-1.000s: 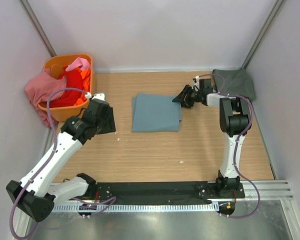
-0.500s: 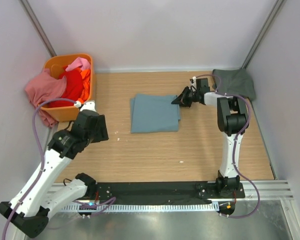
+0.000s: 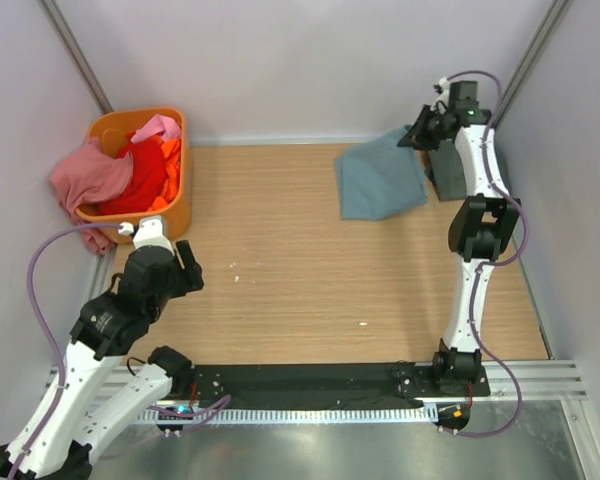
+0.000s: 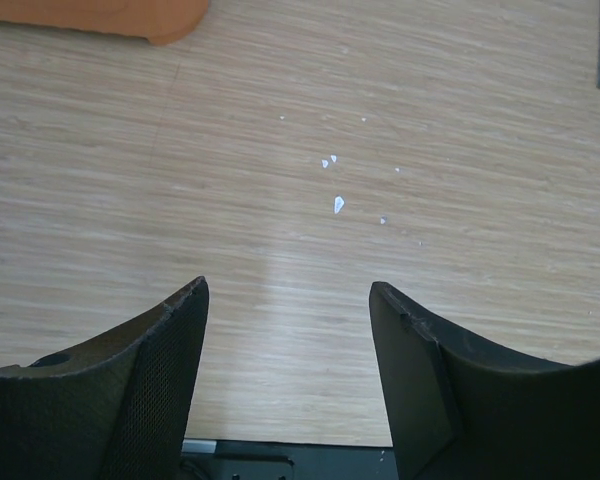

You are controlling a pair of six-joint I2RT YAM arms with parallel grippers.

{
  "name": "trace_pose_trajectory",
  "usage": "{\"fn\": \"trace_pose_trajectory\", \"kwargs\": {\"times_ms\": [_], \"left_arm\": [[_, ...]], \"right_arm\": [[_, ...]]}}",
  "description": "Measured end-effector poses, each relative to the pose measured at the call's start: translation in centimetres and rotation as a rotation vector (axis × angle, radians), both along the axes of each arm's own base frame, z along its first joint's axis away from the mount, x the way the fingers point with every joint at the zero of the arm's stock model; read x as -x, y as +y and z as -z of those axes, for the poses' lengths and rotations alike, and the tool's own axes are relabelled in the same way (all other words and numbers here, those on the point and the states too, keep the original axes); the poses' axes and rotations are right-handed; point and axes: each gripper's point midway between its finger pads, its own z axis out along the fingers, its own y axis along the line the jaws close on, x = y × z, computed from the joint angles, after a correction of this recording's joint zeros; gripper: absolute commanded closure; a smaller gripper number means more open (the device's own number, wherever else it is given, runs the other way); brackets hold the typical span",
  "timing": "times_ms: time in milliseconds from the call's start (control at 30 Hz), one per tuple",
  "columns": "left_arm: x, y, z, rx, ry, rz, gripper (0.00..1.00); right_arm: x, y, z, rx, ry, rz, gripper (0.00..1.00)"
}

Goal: Fold and stack the t-shirts
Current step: Neatly place the folded tshirt to the corner

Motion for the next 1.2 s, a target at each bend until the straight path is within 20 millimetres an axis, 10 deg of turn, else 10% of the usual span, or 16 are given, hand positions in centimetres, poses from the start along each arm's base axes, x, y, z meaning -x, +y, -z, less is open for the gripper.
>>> {"fn": "trace_pose_trajectory", "kwargs": {"times_ms": [233, 667, 1133, 1200], "left_arm": [[-0.4, 0.3, 0.2, -0.022, 0.007, -0.021, 0.35], [-0.6, 0.6, 0.3, -0.032, 0.012, -0.04, 0.39], [-1.1, 1.8, 0.8, -0.041, 0.038, -0.11, 0.42], [-1.1, 2.0, 0.8, -0.04, 0.04, -0.117, 0.42]], "right_arm": [[0.3, -9.3, 2.1, 0.104, 0.078, 0.137, 0.99], [-1.3, -12.9, -0.3, 0.217, -0.022, 0.217, 0.99], [-3.7, -25.0, -4.3, 0.327, -0.237, 0.477, 0.98], [-3.5, -26.6, -4.6, 0.327, -0.253, 0.503, 0.84]]}}
